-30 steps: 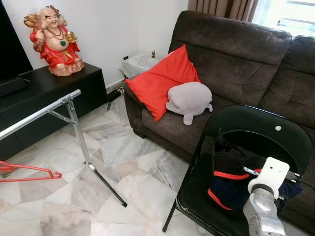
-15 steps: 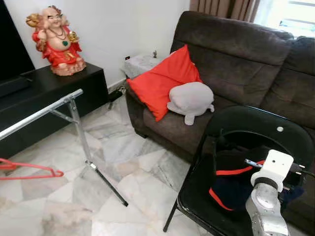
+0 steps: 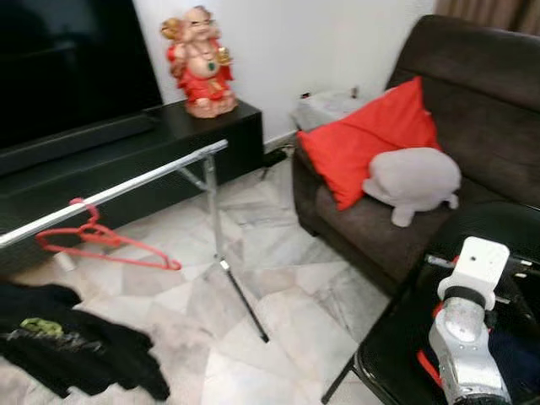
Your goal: Hang hanger
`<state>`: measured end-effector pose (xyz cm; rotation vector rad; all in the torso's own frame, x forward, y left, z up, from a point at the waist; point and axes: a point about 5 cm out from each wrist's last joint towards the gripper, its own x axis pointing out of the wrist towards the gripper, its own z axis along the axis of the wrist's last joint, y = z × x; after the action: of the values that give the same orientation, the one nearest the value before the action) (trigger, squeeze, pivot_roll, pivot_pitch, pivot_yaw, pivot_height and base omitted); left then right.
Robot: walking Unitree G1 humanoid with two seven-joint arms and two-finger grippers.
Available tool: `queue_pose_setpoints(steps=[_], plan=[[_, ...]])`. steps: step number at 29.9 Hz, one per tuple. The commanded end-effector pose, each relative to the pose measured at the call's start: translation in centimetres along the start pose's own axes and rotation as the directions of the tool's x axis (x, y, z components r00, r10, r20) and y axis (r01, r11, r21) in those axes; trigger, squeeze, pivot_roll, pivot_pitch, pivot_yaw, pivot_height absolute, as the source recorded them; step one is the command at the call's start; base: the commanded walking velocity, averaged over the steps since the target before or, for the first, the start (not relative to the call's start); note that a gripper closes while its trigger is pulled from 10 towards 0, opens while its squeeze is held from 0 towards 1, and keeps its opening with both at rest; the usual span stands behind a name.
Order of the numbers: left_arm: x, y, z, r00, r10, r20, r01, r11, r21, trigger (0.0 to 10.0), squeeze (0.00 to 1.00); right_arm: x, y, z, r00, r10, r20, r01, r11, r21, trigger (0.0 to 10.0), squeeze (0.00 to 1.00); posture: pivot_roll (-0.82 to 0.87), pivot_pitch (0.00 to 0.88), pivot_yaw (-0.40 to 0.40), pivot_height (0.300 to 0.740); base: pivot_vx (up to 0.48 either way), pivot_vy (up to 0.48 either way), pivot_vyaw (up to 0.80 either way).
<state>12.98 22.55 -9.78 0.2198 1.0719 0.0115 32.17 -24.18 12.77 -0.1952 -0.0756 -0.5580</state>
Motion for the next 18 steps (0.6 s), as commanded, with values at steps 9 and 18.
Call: queue_pose_setpoints(steps=[9, 18], plan=[[0.0, 0.7, 0.0, 1.0, 0.019, -0.012, -0.019, 1.0, -0.02, 10.0, 0.0, 0.9, 2.0, 3.6, 0.98, 0.051, 0.193, -0.018, 0.986, -0.167, 10.0, 0.0, 0.01, 0.0, 0.049, 0.74, 0.0, 0.0, 0.8], [0.0, 0.8, 0.2, 1.0, 0.021, -0.007, -0.021, 0.999, -0.027, 10.0, 0.0, 0.3, 6.1, 8.2, 0.878, 0.243, 0.413, -0.122, 0.946, -0.299, 10.0, 0.0, 0.02, 0.0, 0.049, 0.74, 0.0, 0.0, 0.8]])
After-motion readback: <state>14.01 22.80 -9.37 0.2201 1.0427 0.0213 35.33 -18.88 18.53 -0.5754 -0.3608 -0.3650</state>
